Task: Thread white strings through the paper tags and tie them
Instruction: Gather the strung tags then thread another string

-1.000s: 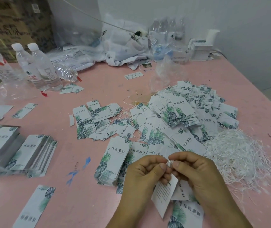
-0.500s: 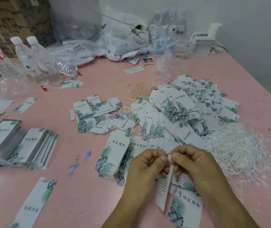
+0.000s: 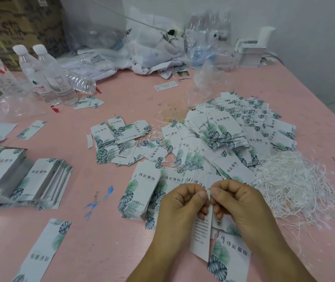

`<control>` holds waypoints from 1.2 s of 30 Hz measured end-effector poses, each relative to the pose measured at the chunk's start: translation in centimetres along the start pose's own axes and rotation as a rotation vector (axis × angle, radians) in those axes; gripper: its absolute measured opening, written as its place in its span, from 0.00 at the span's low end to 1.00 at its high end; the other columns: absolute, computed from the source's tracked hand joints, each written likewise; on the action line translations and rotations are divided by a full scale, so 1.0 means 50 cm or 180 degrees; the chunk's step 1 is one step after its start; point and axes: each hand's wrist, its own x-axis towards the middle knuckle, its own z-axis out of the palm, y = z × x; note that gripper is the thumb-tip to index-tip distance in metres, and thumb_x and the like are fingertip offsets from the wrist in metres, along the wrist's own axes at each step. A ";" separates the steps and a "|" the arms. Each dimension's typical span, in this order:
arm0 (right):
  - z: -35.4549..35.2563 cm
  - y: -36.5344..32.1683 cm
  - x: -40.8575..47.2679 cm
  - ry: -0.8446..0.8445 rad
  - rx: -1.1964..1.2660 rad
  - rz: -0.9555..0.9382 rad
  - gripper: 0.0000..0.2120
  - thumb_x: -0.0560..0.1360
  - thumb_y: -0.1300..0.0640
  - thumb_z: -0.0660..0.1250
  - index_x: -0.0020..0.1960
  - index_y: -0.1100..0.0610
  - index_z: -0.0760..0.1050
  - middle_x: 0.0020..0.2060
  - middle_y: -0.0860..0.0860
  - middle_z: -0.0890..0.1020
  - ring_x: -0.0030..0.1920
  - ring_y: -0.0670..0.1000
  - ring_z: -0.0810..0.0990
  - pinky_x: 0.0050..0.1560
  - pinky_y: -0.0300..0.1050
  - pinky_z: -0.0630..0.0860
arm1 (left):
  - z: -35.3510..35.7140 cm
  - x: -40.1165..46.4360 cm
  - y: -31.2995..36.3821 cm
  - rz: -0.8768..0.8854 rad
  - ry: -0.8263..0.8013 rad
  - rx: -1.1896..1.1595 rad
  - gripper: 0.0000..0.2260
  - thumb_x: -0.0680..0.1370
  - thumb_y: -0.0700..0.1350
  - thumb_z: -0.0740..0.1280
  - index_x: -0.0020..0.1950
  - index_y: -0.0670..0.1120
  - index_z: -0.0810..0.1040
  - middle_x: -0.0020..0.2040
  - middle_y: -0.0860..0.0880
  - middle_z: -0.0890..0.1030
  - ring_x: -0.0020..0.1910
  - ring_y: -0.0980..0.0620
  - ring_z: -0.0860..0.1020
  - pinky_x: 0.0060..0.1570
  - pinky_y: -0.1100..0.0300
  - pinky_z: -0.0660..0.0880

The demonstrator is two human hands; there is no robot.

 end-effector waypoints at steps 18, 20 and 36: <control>-0.015 0.027 0.009 -0.0078 0.0041 0.0212 0.12 0.64 0.48 0.78 0.39 0.56 0.83 0.26 0.54 0.78 0.26 0.48 0.73 0.27 0.37 0.72 | -0.014 0.004 0.003 0.0025 -0.0175 0.0076 0.05 0.73 0.46 0.74 0.42 0.45 0.83 0.33 0.45 0.81 0.29 0.54 0.76 0.31 0.63 0.73; -0.015 0.029 0.010 -0.0112 0.0079 0.0240 0.10 0.65 0.50 0.77 0.39 0.57 0.83 0.27 0.54 0.78 0.26 0.48 0.73 0.27 0.37 0.72 | -0.015 0.003 0.005 0.0072 -0.0196 0.0207 0.06 0.74 0.47 0.73 0.42 0.46 0.83 0.33 0.45 0.81 0.29 0.54 0.76 0.30 0.64 0.72; -0.014 0.021 -0.005 -0.1117 -0.0791 -0.0185 0.29 0.68 0.41 0.71 0.67 0.42 0.70 0.62 0.37 0.78 0.65 0.40 0.75 0.63 0.33 0.71 | -0.032 0.009 0.058 -0.0113 -0.0547 -0.2682 0.05 0.73 0.44 0.76 0.45 0.45 0.82 0.44 0.48 0.81 0.39 0.56 0.79 0.40 0.65 0.77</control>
